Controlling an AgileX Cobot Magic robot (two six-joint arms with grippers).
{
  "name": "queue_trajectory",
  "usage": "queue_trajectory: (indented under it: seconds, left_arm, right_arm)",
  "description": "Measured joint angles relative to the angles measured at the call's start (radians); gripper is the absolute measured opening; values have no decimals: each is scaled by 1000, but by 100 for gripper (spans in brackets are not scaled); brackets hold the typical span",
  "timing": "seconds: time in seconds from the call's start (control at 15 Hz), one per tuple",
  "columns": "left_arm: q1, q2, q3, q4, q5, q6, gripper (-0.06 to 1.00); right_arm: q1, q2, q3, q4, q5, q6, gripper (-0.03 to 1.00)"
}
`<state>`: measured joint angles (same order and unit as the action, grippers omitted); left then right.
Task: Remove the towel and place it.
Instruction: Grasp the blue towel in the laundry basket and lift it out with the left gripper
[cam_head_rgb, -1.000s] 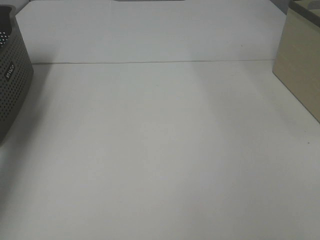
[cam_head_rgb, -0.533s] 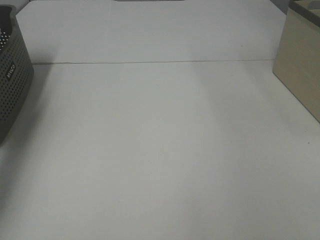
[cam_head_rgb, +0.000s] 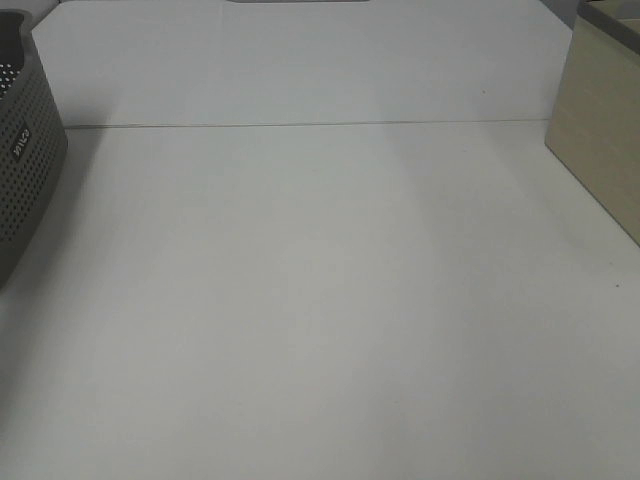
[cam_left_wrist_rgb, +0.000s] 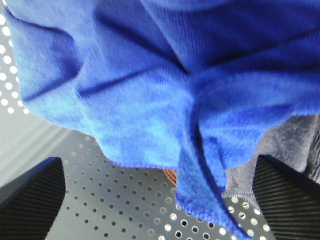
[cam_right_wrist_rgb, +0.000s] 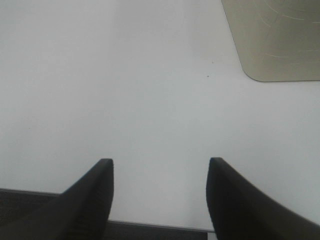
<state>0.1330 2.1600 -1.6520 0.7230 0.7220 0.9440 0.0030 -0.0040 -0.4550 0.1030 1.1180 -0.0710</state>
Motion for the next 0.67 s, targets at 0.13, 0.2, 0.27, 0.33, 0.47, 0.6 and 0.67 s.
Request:
queue_trajectory:
  seconds: [0.13,0.2,0.27,0.33,0.47,0.6,0.67]
  left_arm:
    - [3,0,0,0,-19,0,96]
    - [3,0,0,0,-36,0,96]
    - [3,0,0,-1,-49,0,94]
    - [3,0,0,-1,-49,0,89]
    - [3,0,0,-19,-49,0,70]
    - [3,0,0,-41,-49,0,52]
    - [3,0,0,-46,-49,3,45]
  right_arm:
    - [0,0,0,0,0,0,56]
    - [0,0,0,0,0,0,56]
    - [0,0,0,0,0,0,56]
    - [0,0,0,0,0,0,56]
    - [0,0,0,0,0,0,56]
    - [0,0,0,0,0,0,56]
    - [0,0,0,0,0,0,56]
